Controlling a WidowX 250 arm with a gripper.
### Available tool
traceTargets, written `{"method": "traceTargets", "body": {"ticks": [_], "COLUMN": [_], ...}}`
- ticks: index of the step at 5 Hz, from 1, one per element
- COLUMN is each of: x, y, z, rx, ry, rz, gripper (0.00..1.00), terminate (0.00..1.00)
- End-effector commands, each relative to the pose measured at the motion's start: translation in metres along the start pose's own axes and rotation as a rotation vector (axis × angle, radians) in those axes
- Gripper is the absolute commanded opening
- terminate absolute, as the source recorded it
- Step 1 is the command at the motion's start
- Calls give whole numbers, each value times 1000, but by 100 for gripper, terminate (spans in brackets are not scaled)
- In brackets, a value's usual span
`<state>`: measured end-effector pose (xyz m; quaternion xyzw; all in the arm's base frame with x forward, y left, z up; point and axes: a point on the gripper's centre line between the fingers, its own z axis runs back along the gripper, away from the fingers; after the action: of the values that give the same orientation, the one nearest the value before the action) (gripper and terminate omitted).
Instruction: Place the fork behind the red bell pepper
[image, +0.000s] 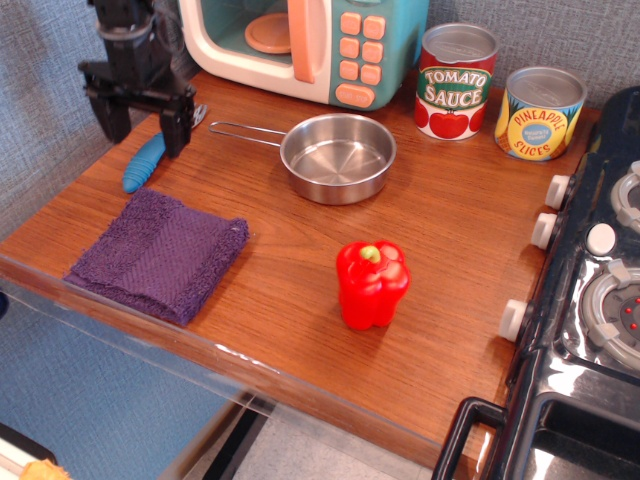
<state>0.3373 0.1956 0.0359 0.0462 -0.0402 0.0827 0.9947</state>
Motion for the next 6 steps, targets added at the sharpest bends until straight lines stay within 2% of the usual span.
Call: {"method": "traceTargets", "body": {"ticks": [1,2,3,5,6], "x": [6,4,0,0,-3], "y": [19,22,20,19,17], "z": [-6,-17,-24,-12,26], "rx": [37,41,22,12,16], "ry": [-14,-5,2,-33,-68], "rz": [77,123,131,128,120], "gripper": [100,100,0,0,0], "terminate": [0,0,0,0,0]}}
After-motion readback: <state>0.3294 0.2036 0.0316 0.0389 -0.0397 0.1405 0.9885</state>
